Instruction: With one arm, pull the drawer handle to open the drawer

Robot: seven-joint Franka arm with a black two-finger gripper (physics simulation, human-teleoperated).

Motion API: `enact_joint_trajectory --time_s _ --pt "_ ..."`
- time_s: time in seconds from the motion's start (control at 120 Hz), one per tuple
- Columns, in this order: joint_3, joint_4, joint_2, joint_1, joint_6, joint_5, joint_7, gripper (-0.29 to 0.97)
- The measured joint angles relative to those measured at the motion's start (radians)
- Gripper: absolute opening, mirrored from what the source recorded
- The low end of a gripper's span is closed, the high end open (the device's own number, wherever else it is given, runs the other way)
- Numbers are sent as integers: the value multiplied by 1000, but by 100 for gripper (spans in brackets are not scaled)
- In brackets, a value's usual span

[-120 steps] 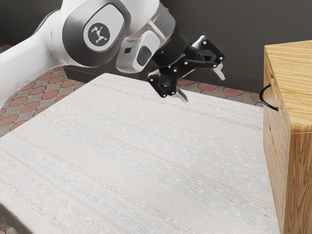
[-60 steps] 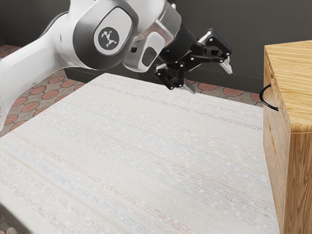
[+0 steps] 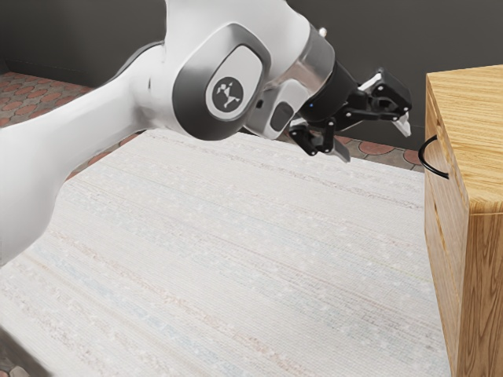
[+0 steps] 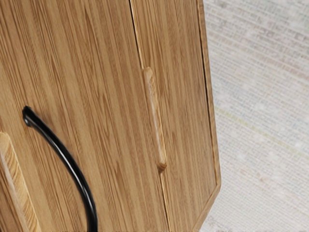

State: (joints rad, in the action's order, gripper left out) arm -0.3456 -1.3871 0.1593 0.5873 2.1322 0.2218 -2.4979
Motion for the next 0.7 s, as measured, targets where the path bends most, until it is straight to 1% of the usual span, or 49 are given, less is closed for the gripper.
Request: enact_joint_trajectory --time_s 0.7 --pt "1 3 78 -4 68 -1 -44 68"
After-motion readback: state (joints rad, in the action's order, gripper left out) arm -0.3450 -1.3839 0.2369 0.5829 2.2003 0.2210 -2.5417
